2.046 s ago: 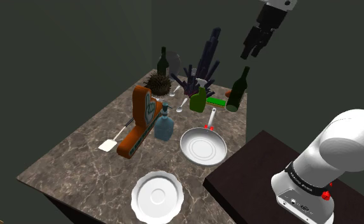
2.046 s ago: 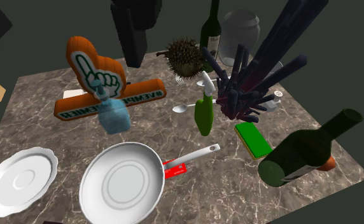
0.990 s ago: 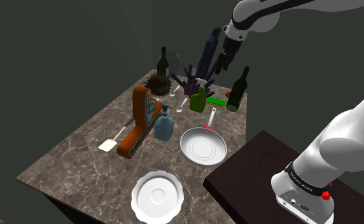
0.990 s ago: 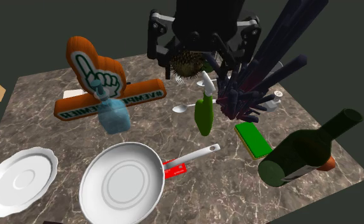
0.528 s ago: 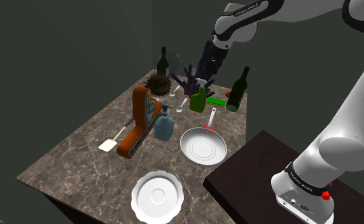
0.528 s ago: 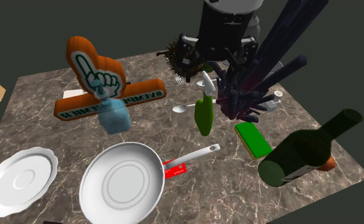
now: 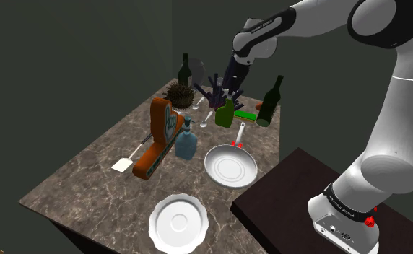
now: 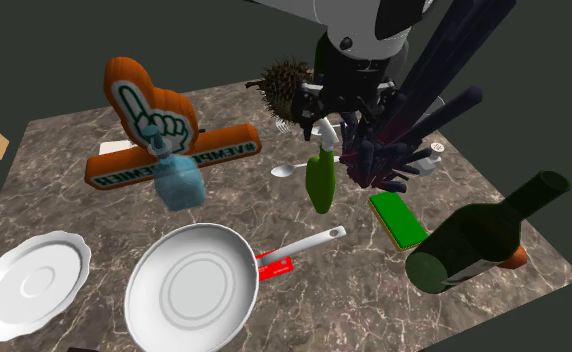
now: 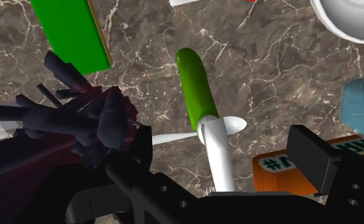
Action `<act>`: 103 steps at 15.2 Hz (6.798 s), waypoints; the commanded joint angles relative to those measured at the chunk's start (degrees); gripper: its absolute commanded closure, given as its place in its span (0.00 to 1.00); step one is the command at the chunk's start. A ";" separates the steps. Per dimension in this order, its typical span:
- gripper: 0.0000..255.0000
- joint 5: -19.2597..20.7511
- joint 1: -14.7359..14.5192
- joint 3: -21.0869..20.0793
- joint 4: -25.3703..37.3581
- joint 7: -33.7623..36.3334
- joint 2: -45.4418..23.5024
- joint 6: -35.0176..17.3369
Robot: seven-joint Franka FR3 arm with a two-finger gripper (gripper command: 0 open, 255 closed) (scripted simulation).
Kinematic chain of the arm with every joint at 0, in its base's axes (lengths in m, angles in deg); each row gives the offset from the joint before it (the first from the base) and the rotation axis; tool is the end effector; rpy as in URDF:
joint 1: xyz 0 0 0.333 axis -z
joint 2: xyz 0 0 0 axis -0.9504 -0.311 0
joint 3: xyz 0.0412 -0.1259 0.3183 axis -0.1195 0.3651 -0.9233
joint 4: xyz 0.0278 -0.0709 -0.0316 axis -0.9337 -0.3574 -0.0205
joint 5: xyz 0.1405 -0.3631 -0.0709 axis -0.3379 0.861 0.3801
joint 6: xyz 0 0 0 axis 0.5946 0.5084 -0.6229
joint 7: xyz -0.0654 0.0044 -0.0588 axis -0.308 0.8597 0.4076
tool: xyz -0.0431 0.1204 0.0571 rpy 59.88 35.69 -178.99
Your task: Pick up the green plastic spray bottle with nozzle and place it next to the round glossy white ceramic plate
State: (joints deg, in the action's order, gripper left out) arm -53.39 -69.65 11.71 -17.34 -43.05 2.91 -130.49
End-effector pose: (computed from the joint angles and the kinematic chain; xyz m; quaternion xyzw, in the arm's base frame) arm 0.6360 -0.1072 0.3286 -0.9846 -0.1691 -0.0304 0.0333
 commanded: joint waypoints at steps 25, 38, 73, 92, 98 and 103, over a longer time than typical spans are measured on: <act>1.00 -0.08 -0.10 -0.10 0.24 0.11 -0.54 -0.34; 1.00 1.41 -0.34 0.42 4.51 1.60 3.81 8.16; 1.00 2.66 0.21 0.95 28.98 4.18 5.76 34.43; 1.00 6.15 -5.51 -3.44 6.80 14.18 28.45 33.91; 1.00 6.12 -7.61 -7.24 -4.05 20.09 39.12 33.31; 1.00 4.92 -9.34 -10.87 -10.98 25.16 47.02 33.93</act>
State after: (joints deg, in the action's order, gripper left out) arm -48.12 -78.56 1.76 -27.26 -19.18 48.61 -96.70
